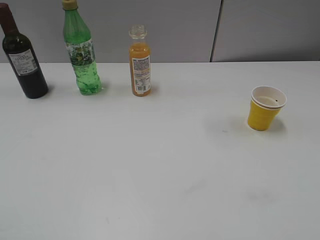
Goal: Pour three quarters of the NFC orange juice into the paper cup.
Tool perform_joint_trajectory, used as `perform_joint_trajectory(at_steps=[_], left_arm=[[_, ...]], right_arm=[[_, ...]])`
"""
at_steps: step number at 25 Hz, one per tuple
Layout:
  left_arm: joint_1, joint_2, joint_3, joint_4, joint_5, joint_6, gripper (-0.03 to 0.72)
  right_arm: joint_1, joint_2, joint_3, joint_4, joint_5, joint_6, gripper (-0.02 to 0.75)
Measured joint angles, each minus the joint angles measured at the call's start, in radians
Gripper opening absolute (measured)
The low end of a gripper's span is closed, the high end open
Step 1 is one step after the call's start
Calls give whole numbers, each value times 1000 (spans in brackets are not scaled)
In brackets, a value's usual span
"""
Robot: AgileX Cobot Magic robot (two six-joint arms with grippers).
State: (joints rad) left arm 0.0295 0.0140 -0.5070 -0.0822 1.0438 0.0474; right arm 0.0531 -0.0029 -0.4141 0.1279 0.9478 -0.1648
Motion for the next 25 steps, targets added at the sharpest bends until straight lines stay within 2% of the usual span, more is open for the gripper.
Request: perform_joint_trajectory(at_steps=[13, 16, 19, 25], left_arm=[[0, 0, 0, 0, 0, 0, 589], [0, 0, 0, 0, 0, 0, 589], [0, 0, 0, 0, 0, 0, 589], [0, 0, 0, 0, 0, 0, 589]], right_arm=[[0, 0, 0, 0, 0, -1, 531], [0, 0, -6, 1, -8, -3, 564], [0, 0, -16, 0, -57, -5, 604], [0, 0, -21, -21, -237, -10, 600]])
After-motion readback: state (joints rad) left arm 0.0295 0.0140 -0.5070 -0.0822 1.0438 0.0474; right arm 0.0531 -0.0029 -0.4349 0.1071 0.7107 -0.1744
